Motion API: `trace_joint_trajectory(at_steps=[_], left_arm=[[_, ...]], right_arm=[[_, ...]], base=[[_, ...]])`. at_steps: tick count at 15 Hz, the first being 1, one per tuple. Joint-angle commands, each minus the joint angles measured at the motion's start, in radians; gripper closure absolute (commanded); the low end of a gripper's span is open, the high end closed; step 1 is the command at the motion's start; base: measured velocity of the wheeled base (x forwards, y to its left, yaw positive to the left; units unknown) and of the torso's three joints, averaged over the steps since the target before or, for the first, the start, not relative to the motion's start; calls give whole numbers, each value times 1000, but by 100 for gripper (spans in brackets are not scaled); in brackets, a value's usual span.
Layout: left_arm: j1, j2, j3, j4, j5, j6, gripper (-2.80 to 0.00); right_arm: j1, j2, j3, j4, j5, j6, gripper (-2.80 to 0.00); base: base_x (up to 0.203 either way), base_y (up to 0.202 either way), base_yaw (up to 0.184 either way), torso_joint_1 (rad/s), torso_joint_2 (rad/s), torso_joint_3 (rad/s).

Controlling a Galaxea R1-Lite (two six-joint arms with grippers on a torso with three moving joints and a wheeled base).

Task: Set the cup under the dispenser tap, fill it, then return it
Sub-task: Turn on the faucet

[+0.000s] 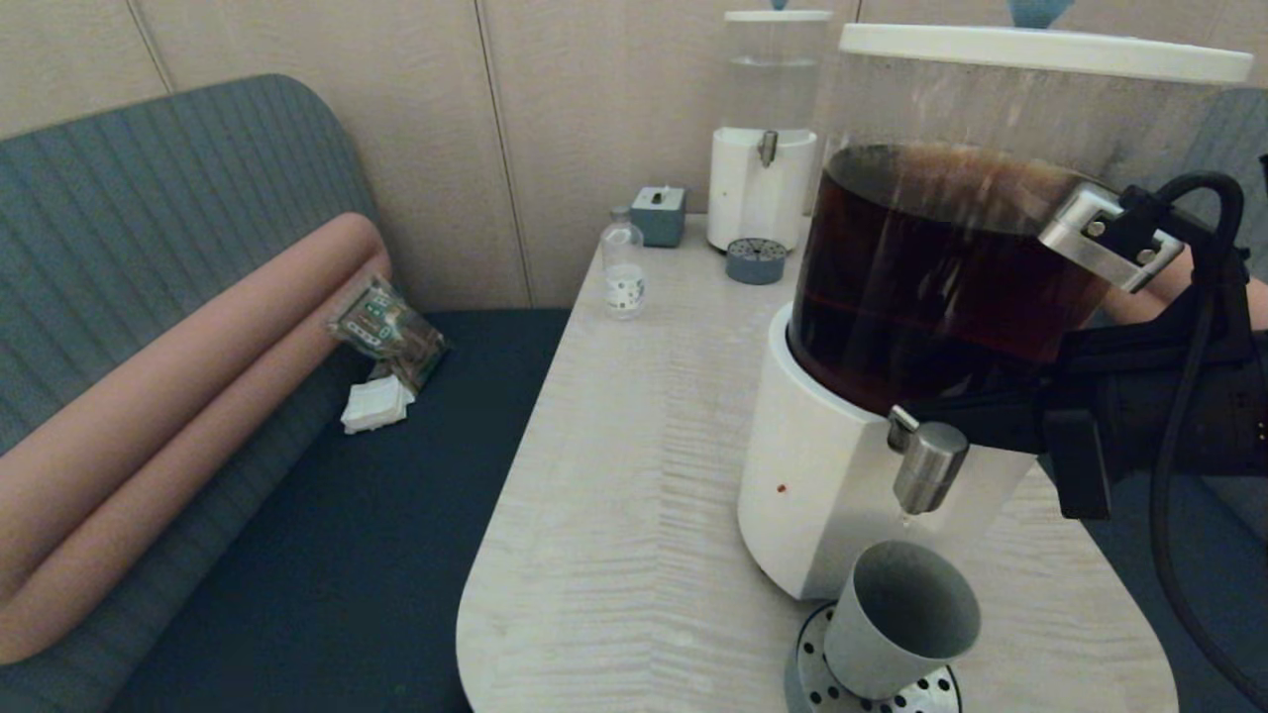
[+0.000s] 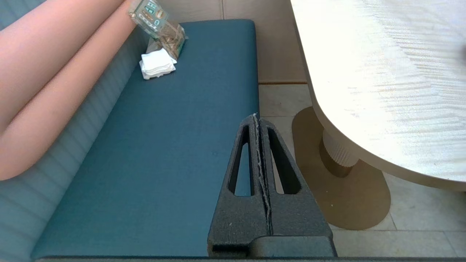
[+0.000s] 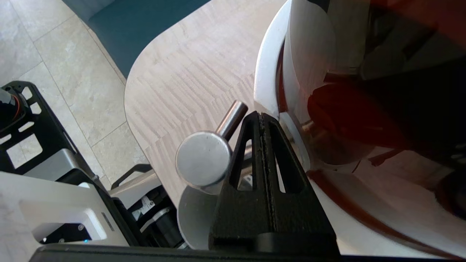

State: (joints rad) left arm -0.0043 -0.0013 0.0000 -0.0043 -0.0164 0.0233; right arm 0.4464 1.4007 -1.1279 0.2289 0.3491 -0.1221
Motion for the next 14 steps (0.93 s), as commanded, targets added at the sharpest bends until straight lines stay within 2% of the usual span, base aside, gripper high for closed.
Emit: trace_joint_trajectory(at_steps=[1, 6, 14], left_arm=[[0, 1, 0, 0, 0, 0, 0], [0, 1, 0, 1, 0, 0, 0], [0, 1, 0, 0, 0, 0, 0]], right_arm=[[0, -19, 14, 2, 1, -1, 0], [-5, -56, 50, -39, -4, -1, 0], [-59, -152, 125, -39, -6, -1, 0]], base=[[0, 0, 0, 0, 0, 0], [0, 0, 0, 0, 0, 0], [0, 0, 0, 0, 0, 0]])
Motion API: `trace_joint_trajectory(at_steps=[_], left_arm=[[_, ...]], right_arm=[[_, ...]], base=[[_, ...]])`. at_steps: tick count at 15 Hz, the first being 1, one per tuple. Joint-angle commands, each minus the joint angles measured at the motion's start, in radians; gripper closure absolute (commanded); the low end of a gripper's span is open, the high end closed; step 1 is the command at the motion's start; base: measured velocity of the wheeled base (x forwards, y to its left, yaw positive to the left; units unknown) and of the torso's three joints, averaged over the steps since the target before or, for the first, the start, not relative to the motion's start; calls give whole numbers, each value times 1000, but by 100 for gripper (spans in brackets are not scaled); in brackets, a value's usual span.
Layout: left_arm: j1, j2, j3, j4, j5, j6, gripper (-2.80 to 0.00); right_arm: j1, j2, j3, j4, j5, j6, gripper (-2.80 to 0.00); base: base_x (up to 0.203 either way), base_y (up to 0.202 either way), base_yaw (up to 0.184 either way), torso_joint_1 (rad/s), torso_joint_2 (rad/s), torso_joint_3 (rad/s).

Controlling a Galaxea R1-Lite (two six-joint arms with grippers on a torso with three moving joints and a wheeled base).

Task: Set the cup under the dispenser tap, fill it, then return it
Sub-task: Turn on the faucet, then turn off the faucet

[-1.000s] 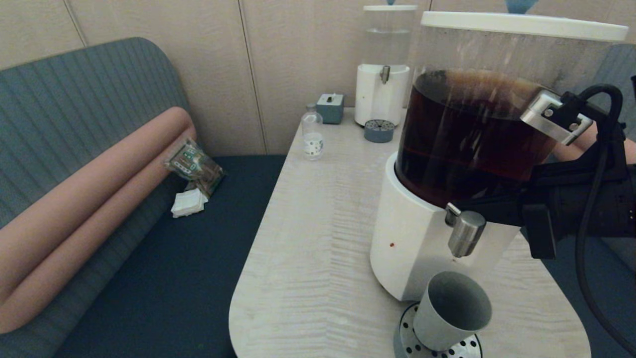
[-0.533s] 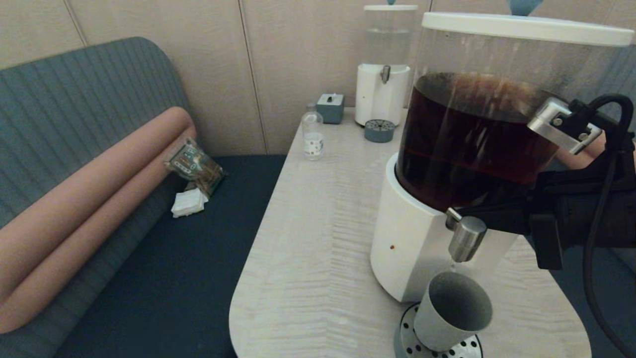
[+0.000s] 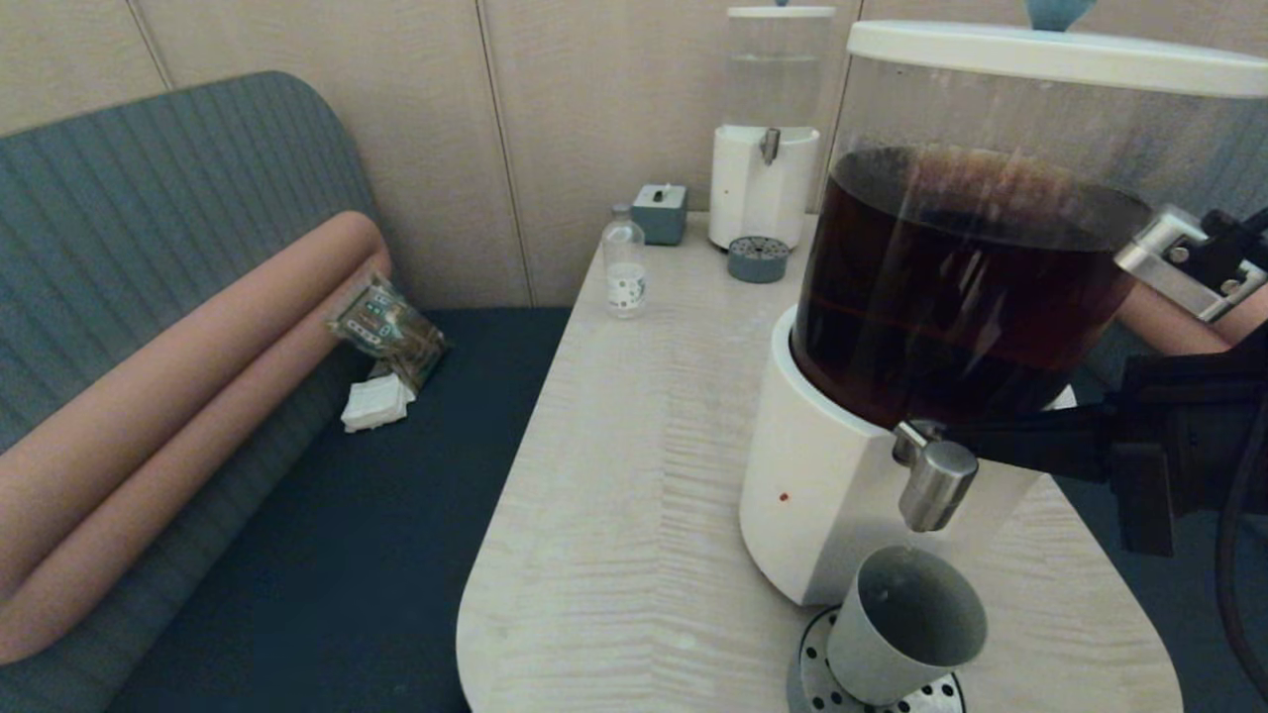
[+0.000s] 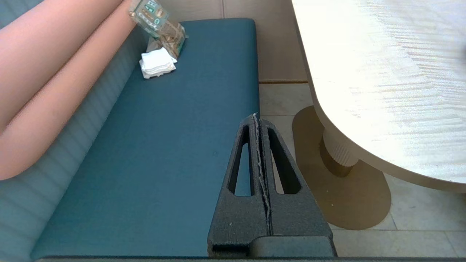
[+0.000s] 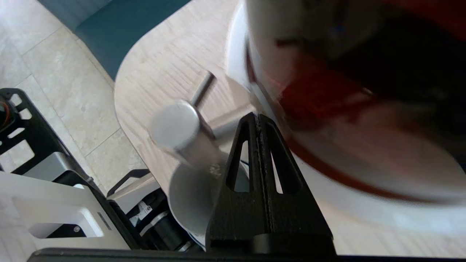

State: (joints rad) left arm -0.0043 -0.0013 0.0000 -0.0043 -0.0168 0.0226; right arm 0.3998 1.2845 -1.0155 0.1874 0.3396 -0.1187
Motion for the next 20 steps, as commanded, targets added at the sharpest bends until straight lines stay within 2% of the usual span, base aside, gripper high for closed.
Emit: trace_joint_trajectory(at_steps=[1, 8, 12, 20], left_arm=[[0, 1, 0, 0, 0, 0, 0], [0, 1, 0, 0, 0, 0, 0], [0, 1, 0, 0, 0, 0, 0], [0, 1, 0, 0, 0, 0, 0]], right_arm=[[-28, -57, 25, 3, 4, -5, 0], [-133, -317, 122, 38, 0, -4, 0], [-256, -461, 197, 127, 4, 6, 0], [-346, -705, 312, 119, -46, 16, 0]], base=[[0, 0, 0, 0, 0, 0], [0, 0, 0, 0, 0, 0], [0, 0, 0, 0, 0, 0], [0, 0, 0, 0, 0, 0]])
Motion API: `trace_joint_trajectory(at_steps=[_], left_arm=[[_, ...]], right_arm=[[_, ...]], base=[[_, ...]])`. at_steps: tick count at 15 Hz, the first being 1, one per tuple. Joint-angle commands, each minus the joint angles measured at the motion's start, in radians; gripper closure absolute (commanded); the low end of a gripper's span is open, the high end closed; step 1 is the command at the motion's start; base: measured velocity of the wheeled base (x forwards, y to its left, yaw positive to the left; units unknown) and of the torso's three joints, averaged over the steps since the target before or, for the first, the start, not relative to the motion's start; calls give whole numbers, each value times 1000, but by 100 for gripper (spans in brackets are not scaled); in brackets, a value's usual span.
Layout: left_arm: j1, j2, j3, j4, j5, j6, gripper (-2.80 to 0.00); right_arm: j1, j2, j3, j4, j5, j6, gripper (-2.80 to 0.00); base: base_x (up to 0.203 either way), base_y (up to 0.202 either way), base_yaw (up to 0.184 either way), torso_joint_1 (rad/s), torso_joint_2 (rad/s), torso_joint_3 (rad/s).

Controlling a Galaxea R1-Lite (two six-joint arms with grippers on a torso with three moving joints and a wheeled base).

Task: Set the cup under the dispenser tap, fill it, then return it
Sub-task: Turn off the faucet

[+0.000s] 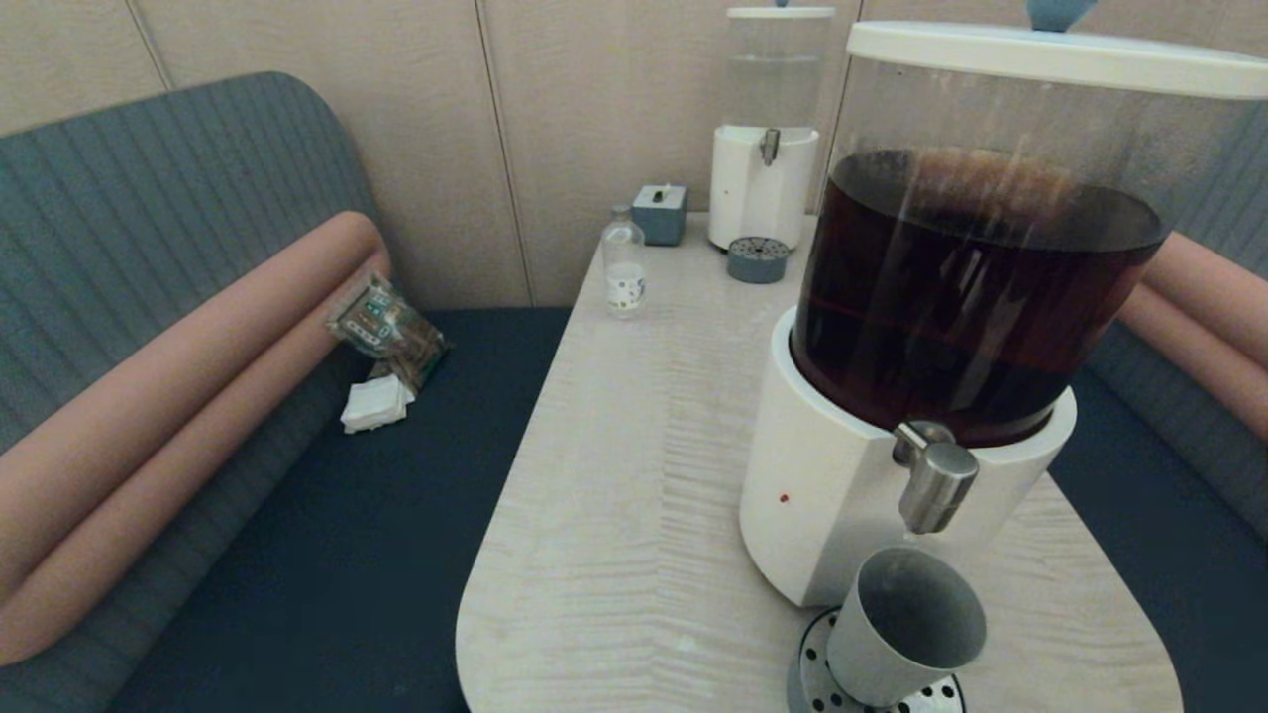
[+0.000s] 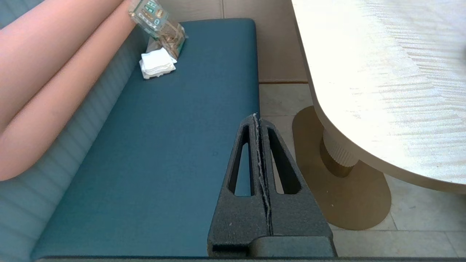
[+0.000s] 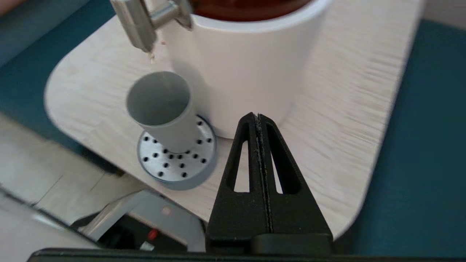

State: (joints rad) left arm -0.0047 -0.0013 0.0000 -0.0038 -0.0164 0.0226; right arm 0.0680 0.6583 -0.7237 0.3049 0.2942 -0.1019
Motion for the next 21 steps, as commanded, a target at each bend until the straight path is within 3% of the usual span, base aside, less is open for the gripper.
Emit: trace_joint_trajectory(at_steps=[1, 10, 15, 21], left_arm=[[0, 1, 0, 0, 0, 0, 0], [0, 1, 0, -1, 0, 0, 0], [0, 1, 0, -1, 0, -1, 0], [0, 1, 0, -1, 0, -1, 0]], right_arm=[[-19, -124, 38, 2, -7, 5, 0], [-19, -386, 147, 2, -130, 17, 0], [-54, -396, 183, -1, -125, 47, 0], [-71, -539, 275, -20, -125, 17, 0]], base=[[0, 0, 0, 0, 0, 0], [0, 0, 0, 0, 0, 0], [0, 0, 0, 0, 0, 0], [0, 0, 0, 0, 0, 0]])
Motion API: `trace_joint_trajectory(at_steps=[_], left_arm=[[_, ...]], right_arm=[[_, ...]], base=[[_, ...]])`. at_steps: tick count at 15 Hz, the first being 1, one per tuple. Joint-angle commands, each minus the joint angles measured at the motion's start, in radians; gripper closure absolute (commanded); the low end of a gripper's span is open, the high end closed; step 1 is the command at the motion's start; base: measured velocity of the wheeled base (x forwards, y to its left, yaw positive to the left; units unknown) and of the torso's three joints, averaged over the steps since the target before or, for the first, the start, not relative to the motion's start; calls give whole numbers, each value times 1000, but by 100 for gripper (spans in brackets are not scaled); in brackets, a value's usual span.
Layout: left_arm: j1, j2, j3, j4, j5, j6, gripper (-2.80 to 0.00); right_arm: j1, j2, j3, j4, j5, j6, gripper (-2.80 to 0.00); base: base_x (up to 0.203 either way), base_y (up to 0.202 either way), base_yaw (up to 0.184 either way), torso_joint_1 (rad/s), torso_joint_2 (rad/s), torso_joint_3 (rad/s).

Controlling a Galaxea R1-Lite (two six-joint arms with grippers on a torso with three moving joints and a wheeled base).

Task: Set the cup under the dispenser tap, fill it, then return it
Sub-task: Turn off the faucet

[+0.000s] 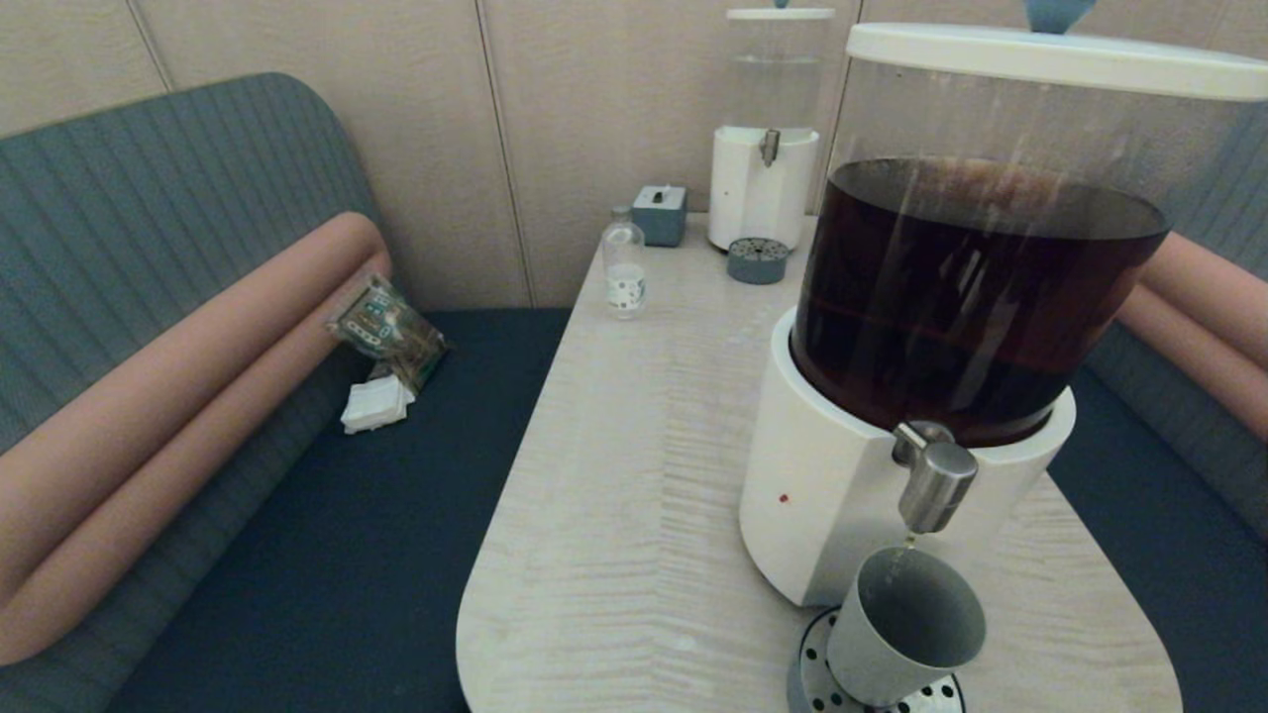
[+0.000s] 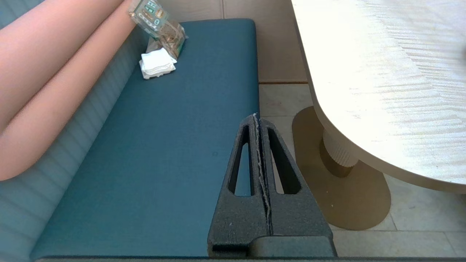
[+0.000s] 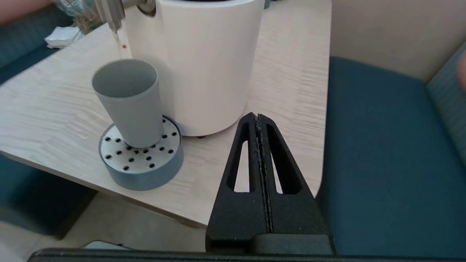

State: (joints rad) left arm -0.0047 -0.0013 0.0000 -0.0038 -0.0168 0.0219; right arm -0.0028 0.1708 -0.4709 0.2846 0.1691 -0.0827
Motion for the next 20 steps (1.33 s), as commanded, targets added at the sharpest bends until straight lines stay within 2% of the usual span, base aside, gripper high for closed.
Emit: trace_joint_trajectory(at_steps=[1, 5, 9, 14, 16, 19, 20], left_arm=[[0, 1, 0, -1, 0, 0, 0], [0, 1, 0, -1, 0, 1, 0], [0, 1, 0, -1, 0, 1, 0], [0, 1, 0, -1, 0, 0, 0], [0, 1, -1, -1, 0, 1, 0], [0, 1, 0, -1, 0, 0, 0], [0, 1, 0, -1, 0, 0, 0]], right_arm=[[1, -77, 47, -10, -2, -10, 0], [1, -163, 174, -83, -5, -64, 0], [1, -175, 281, -155, -23, -75, 0], [2, -174, 481, -383, -90, -101, 0], [1, -174, 480, -364, -104, -100, 0], [1, -175, 479, -257, -118, -92, 0], [1, -174, 482, -275, -118, -89, 0]], base=[[0, 0, 0, 0, 0, 0], [0, 0, 0, 0, 0, 0], [0, 0, 0, 0, 0, 0], [0, 0, 0, 0, 0, 0], [0, 0, 0, 0, 0, 0], [0, 0, 0, 0, 0, 0], [0, 0, 0, 0, 0, 0]])
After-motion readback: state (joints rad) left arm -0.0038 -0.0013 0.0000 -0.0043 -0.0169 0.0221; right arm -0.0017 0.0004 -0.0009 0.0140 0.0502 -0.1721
